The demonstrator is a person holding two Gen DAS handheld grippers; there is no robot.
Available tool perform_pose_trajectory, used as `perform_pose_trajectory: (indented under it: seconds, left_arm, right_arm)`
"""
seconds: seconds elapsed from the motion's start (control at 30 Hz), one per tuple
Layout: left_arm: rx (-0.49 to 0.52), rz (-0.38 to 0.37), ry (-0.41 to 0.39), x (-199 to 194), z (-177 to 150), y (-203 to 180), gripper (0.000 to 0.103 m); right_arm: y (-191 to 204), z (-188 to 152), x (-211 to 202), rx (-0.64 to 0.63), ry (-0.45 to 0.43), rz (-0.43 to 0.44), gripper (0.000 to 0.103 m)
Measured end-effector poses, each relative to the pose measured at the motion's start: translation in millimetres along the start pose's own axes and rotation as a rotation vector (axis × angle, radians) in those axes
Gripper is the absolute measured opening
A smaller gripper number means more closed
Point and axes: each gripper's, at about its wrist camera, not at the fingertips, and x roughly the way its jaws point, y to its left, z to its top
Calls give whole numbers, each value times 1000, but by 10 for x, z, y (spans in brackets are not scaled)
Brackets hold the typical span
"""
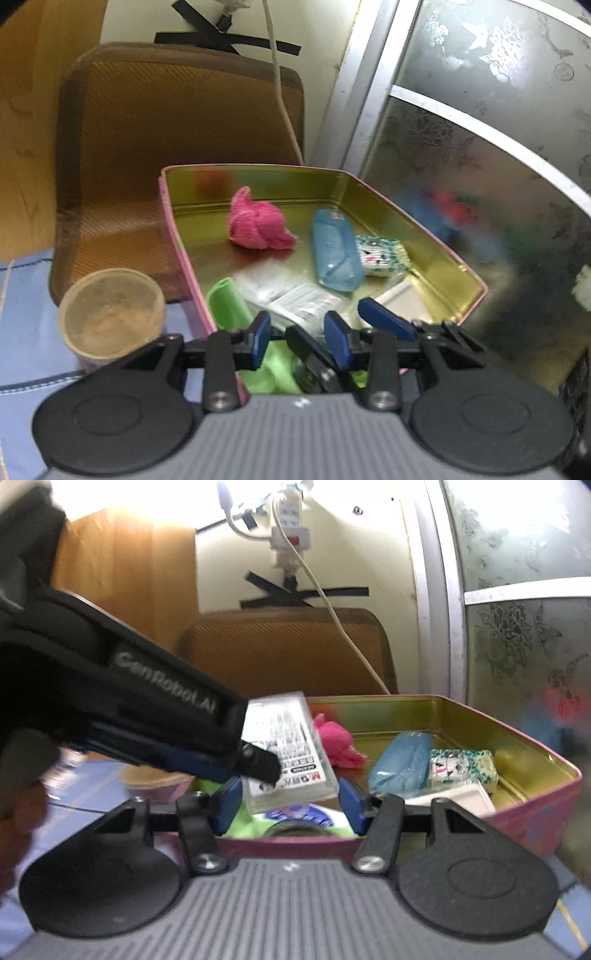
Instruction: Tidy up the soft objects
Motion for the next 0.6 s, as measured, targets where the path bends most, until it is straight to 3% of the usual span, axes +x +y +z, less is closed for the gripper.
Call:
perform_pose_trajectory:
  seconds: [0.1, 0.33, 0.6]
  left_arm:
    - [35, -1, -33, -188, -107, 2, 39]
    - [128, 5, -113, -852, -482, 47, 45]
    - [124, 158, -56, -1206, -1052, 503, 48]
  right_arm:
    - [-13, 20, 8, 26, 16, 18, 63]
    - [85, -72, -431, 28, -50, 19, 62]
    - [305, -196, -776, 84, -57, 60, 62]
